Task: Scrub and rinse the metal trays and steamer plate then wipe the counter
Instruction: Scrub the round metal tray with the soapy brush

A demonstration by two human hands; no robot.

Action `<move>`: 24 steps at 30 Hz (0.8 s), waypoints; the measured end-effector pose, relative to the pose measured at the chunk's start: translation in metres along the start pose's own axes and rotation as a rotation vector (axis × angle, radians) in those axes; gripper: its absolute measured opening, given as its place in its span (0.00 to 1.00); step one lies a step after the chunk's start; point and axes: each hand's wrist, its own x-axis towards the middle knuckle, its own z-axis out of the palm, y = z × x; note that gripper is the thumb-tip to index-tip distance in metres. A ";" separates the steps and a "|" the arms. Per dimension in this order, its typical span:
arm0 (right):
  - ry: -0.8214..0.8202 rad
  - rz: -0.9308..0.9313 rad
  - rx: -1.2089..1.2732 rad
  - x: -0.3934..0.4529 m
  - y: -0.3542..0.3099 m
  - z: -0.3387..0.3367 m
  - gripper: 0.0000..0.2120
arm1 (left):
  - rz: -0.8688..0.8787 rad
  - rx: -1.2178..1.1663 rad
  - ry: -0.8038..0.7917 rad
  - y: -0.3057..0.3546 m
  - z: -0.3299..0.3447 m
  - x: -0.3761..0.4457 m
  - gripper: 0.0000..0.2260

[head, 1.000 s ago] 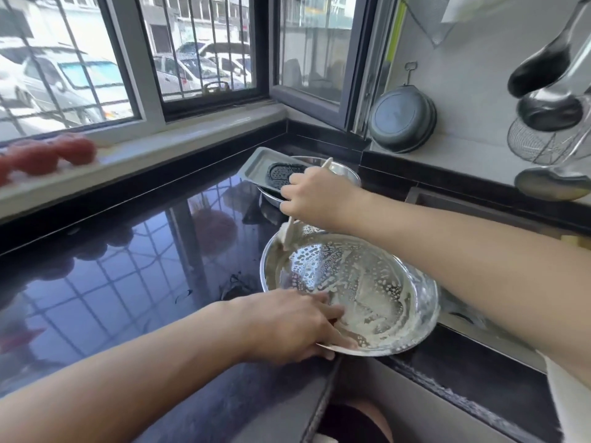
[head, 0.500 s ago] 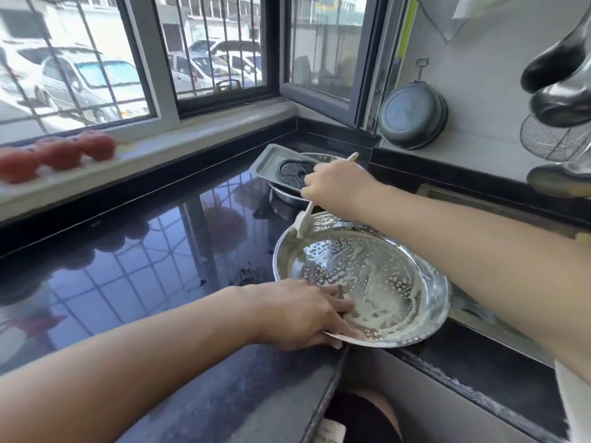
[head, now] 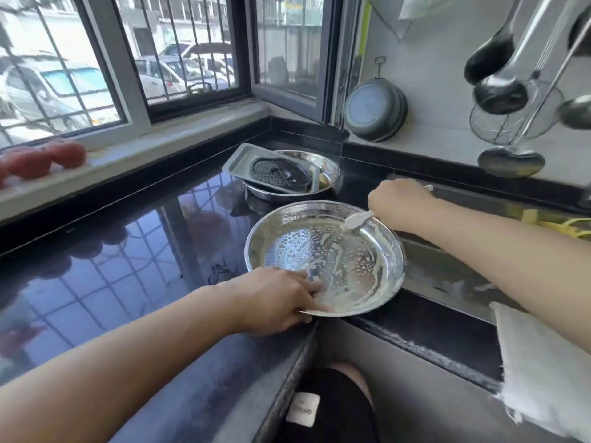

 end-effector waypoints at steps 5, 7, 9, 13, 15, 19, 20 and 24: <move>-0.232 0.030 0.094 -0.068 0.019 0.001 0.05 | -0.058 0.007 0.033 0.007 0.005 -0.005 0.31; -0.219 0.083 0.259 -0.089 0.026 0.006 0.06 | -0.118 -0.011 0.060 0.009 0.005 -0.007 0.33; -0.086 0.197 0.499 -0.103 0.039 0.007 0.09 | -0.201 -0.041 0.150 0.015 -0.007 -0.008 0.25; 0.258 0.394 0.888 -0.104 0.064 0.010 0.12 | -0.390 -0.267 0.443 0.020 -0.058 -0.007 0.17; 0.334 0.424 0.995 -0.101 0.069 0.008 0.13 | -0.524 -0.445 0.652 0.013 -0.084 -0.012 0.19; 0.327 0.378 1.136 -0.098 0.062 0.002 0.14 | -0.635 -1.092 1.060 0.004 -0.110 -0.029 0.20; 0.317 0.357 1.163 -0.096 0.058 0.002 0.14 | -0.654 -1.221 1.122 0.003 -0.110 -0.034 0.20; 0.299 0.302 1.217 -0.087 0.040 0.002 0.14 | -0.696 -1.590 1.331 -0.003 -0.083 -0.050 0.16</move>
